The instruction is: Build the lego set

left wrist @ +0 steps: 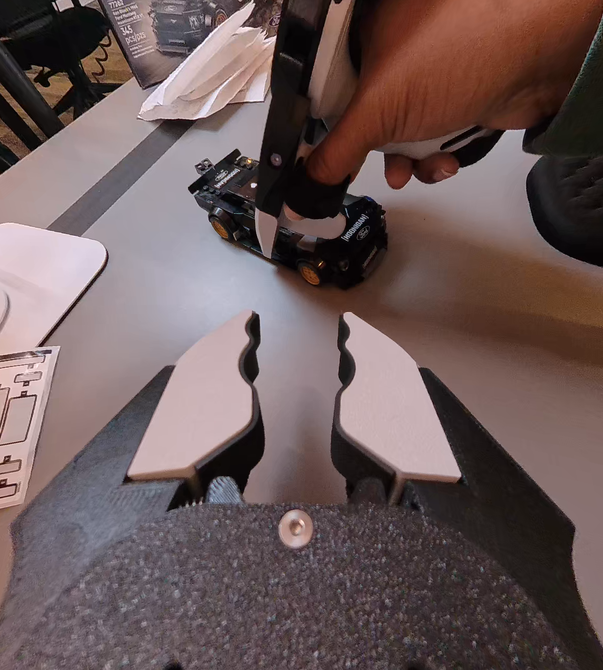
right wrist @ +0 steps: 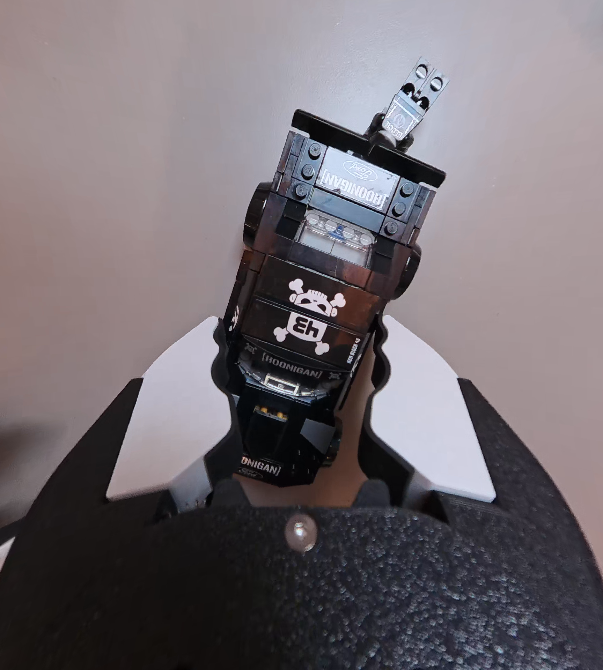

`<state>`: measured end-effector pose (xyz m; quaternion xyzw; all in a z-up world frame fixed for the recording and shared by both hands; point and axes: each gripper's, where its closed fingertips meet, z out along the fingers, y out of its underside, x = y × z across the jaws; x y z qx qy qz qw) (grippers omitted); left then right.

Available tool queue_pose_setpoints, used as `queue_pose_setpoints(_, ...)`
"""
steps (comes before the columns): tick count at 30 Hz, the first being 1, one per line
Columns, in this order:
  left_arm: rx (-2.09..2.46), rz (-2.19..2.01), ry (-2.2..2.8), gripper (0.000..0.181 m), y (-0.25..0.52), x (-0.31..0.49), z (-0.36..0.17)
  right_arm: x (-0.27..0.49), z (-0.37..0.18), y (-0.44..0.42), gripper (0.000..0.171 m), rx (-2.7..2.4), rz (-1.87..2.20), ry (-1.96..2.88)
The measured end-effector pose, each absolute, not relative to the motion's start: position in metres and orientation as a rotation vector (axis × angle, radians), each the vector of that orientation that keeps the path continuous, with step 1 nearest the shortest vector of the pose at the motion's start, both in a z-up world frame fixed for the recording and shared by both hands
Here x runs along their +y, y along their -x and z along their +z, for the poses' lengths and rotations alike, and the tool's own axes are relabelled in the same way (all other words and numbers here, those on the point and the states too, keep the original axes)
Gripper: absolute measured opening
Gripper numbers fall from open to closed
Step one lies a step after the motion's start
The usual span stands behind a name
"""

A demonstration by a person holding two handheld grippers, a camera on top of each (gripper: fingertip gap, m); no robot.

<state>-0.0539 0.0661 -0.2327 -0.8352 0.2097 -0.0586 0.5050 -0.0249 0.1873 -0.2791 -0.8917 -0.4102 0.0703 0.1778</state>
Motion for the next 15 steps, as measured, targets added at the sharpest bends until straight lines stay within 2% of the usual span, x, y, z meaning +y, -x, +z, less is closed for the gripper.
queue_pose_setpoints(9,0.525,-0.136,2.047,0.041,0.054,0.065,-0.240,0.177,-0.276,0.010,0.075,-1.353,0.296,2.518)
queue_pose_setpoints(15,0.579,-0.120,2.088,0.041,0.050,0.062,-0.250,0.161,-0.268,0.001,0.075,-1.459,0.564,2.538)
